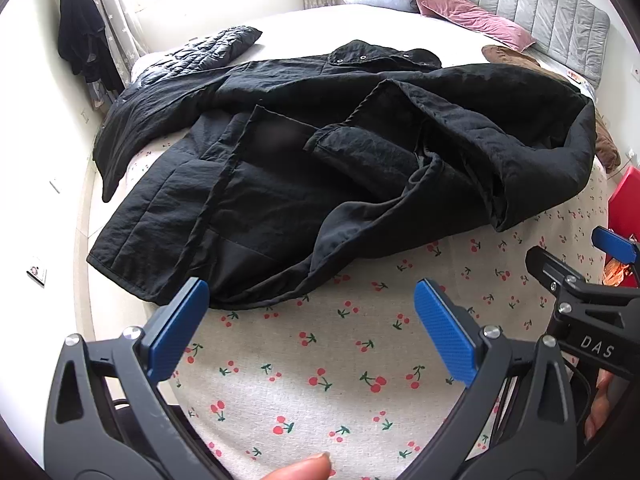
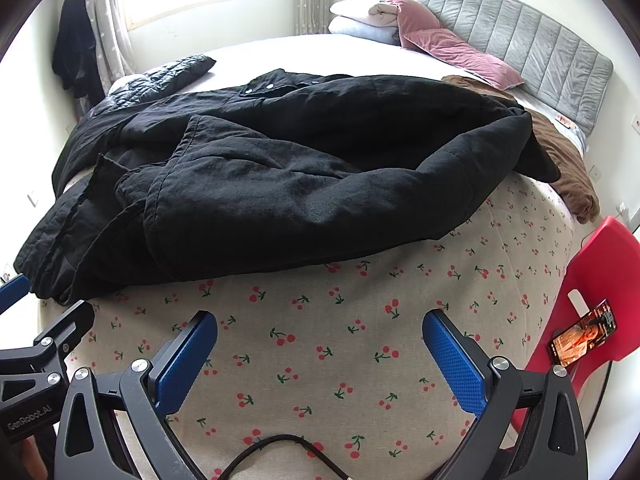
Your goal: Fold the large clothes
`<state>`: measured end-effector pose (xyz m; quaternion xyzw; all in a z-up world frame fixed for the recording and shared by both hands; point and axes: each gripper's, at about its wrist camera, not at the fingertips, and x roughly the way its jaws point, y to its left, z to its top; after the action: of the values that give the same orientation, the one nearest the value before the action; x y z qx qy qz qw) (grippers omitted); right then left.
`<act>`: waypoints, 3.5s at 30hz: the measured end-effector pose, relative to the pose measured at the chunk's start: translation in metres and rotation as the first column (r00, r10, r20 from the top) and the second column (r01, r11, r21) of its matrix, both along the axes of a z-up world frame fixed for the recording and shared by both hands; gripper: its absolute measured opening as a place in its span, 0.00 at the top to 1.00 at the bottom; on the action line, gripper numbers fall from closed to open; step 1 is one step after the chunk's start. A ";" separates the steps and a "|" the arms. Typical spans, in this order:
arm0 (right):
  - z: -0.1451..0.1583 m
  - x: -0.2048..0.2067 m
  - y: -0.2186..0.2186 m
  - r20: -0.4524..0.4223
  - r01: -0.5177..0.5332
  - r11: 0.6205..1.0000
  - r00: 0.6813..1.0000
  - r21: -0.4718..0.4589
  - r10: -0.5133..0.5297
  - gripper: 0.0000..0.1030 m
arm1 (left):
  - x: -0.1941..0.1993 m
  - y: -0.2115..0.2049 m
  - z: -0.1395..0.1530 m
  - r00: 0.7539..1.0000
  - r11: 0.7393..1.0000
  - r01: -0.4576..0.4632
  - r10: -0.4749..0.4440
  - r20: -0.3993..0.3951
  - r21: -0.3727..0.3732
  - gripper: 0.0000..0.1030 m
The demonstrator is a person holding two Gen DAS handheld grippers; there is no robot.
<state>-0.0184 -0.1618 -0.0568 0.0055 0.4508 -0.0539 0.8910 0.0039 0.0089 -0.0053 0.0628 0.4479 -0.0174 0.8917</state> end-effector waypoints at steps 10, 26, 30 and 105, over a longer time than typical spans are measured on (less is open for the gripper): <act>0.000 0.000 -0.001 -0.003 -0.002 1.000 1.000 -0.001 0.002 0.00 | 0.001 0.001 0.000 1.000 1.000 -0.004 0.004 0.006 0.008 0.01; -0.003 0.002 -0.001 -0.006 -0.004 1.000 1.000 -0.011 0.004 0.00 | 0.000 0.003 0.000 1.000 1.000 -0.010 0.010 0.011 0.017 0.01; -0.003 0.002 -0.001 -0.008 -0.002 1.000 1.000 -0.013 0.002 0.00 | 0.000 0.002 0.000 1.000 1.000 -0.011 0.011 0.015 0.025 0.01; -0.058 0.436 -0.147 -0.439 -0.070 0.963 0.880 0.260 0.182 0.69 | 0.483 0.079 -0.072 0.879 0.921 0.312 -0.374 -0.296 -0.235 0.31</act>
<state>0.4181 -0.3084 -0.1149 0.0692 0.6509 0.0589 0.7537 0.4873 0.0875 -0.0770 0.0568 0.5713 -0.2264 0.7868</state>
